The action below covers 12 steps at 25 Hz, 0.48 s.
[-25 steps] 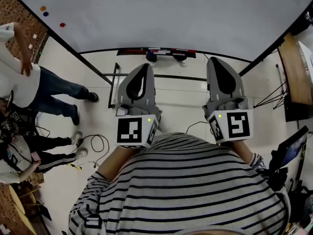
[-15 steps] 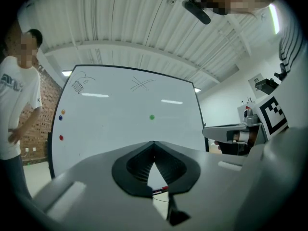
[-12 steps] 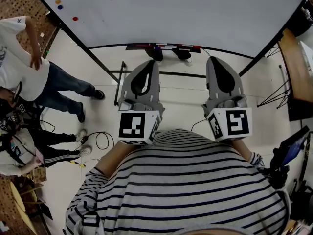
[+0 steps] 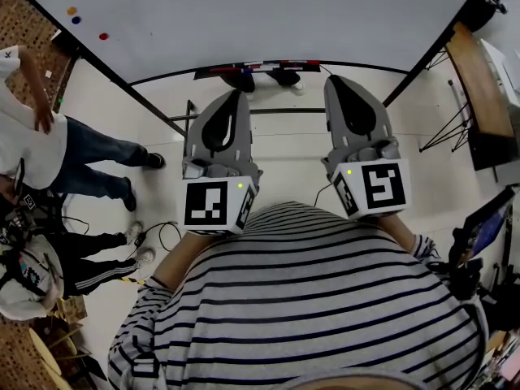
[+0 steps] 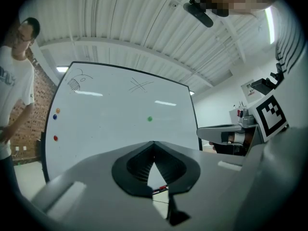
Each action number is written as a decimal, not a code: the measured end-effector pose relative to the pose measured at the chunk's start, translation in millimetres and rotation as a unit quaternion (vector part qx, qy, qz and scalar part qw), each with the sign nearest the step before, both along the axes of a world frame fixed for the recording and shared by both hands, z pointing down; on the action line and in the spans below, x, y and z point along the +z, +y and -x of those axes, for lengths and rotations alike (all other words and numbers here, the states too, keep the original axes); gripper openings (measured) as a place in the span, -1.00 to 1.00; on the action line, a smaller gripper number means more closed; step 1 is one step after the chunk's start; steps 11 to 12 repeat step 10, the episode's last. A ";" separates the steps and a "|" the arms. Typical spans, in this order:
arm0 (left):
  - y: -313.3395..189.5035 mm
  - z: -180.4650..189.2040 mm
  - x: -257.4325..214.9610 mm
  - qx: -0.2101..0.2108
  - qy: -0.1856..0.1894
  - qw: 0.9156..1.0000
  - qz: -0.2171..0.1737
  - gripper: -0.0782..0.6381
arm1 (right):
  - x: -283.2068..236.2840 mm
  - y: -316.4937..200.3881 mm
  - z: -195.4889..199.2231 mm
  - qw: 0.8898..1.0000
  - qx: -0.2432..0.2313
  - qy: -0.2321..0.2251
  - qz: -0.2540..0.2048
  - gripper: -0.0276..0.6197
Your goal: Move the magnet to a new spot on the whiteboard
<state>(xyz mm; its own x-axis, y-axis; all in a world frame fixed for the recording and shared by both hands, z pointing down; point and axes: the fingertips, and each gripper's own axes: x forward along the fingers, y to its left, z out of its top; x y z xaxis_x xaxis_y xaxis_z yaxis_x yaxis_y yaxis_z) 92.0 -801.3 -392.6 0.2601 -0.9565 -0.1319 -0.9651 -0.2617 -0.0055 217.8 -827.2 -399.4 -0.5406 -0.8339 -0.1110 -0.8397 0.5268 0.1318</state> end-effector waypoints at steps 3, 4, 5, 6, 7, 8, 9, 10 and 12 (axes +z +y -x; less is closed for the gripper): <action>-3.7 -2.7 2.3 0.006 0.000 1.000 0.002 -0.73 | 1.8 -2.0 -1.5 1.000 0.004 0.004 -0.001 -0.91; -8.2 -5.9 3.7 0.007 0.001 1.000 0.004 -0.73 | 3.6 -6.0 -5.2 1.000 0.006 0.005 0.001 -0.91; -14.7 -11.2 5.6 0.007 0.002 1.000 0.007 -0.73 | 5.9 -12.3 -11.0 1.000 0.007 0.005 0.004 -0.91; -22.9 -18.3 7.9 0.007 0.002 1.000 0.011 -0.73 | 8.7 -20.4 -18.5 1.000 0.008 0.005 0.009 -0.91; -31.8 -26.4 10.5 0.007 0.002 1.000 0.015 -0.73 | 11.3 -29.6 -26.8 1.000 0.009 0.004 0.013 -0.91; -41.0 -34.7 13.1 0.008 0.001 1.000 0.018 -0.73 | 13.5 -39.0 -35.1 1.000 0.010 0.002 0.016 -0.91; -50.1 -42.8 15.6 0.009 0.001 1.000 0.021 -0.73 | 15.5 -48.4 -43.1 1.000 0.011 0.001 0.019 -0.91; -59.2 -50.8 18.0 0.009 0.001 1.000 0.024 -0.73 | 17.5 -57.7 -50.9 1.000 0.012 -0.001 0.022 -0.91; -59.2 -50.8 18.0 0.009 0.001 1.000 0.024 -0.73 | 17.5 -57.7 -50.9 1.000 0.012 -0.001 0.022 -0.91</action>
